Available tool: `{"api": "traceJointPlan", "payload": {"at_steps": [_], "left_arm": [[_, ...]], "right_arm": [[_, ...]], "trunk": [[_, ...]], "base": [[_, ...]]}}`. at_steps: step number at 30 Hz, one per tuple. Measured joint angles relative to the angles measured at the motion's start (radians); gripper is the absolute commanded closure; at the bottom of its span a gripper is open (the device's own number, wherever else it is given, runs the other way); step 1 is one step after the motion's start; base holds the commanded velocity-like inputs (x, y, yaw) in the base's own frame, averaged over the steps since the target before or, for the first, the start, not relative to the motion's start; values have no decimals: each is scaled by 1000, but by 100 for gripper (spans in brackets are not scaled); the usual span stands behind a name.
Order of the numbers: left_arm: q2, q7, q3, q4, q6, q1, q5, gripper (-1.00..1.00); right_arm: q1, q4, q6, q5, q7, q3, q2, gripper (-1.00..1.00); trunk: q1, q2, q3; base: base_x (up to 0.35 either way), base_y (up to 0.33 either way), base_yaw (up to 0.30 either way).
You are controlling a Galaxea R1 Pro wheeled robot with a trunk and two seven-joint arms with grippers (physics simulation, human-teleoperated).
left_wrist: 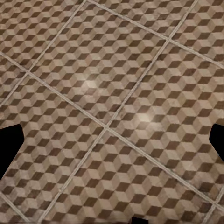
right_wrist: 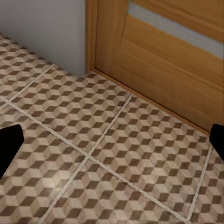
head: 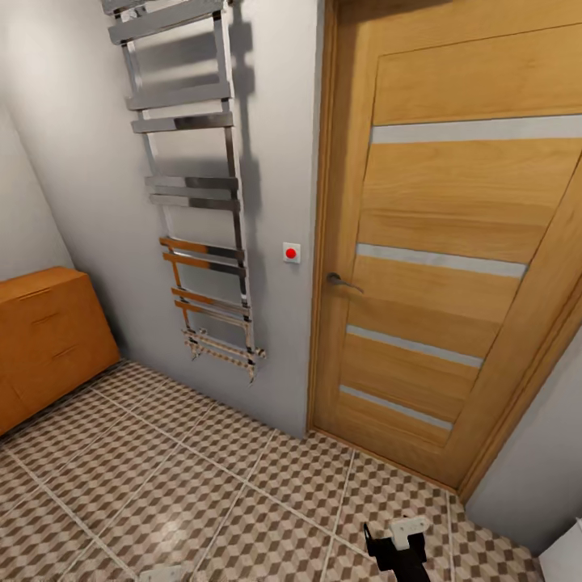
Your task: Take the four mousetraps from the cabinet in the bathroom and place them on the bathroom floor. Make sure all four end up on the same floor surface, and ensure that at least two of them are either under or directly next to the same bathroom sink.
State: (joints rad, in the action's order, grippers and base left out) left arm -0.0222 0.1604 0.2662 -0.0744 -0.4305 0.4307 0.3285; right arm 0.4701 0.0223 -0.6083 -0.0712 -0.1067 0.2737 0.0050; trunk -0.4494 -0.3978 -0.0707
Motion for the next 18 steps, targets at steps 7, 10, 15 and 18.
{"api": "traceJointPlan", "payload": {"at_steps": [7, 10, 15, 18], "left_arm": [[0, 0, 0, 0, 0, 0, 0, -100], [0, 0, 0, 0, 0, 0, 0, -100], [0, 0, 0, 0, 0, 0, 0, -100], [0, 0, 0, 0, 0, 0, 0, -100]], "right_arm": [[0, 0, 0, 0, 0, 0, 0, -100], [0, 0, 0, 0, 0, 0, 0, -100], [0, 0, -1, 0, 0, 0, 0, -100], [0, 0, -1, 0, 0, 0, 0, -100]], "trunk": [[0, 0, 0], [0, 0, 0], [0, 0, 0], [0, 0, 0]], "base": [[0, 0, 287], [0, 0, 287], [0, 0, 287], [0, 0, 287]]}}
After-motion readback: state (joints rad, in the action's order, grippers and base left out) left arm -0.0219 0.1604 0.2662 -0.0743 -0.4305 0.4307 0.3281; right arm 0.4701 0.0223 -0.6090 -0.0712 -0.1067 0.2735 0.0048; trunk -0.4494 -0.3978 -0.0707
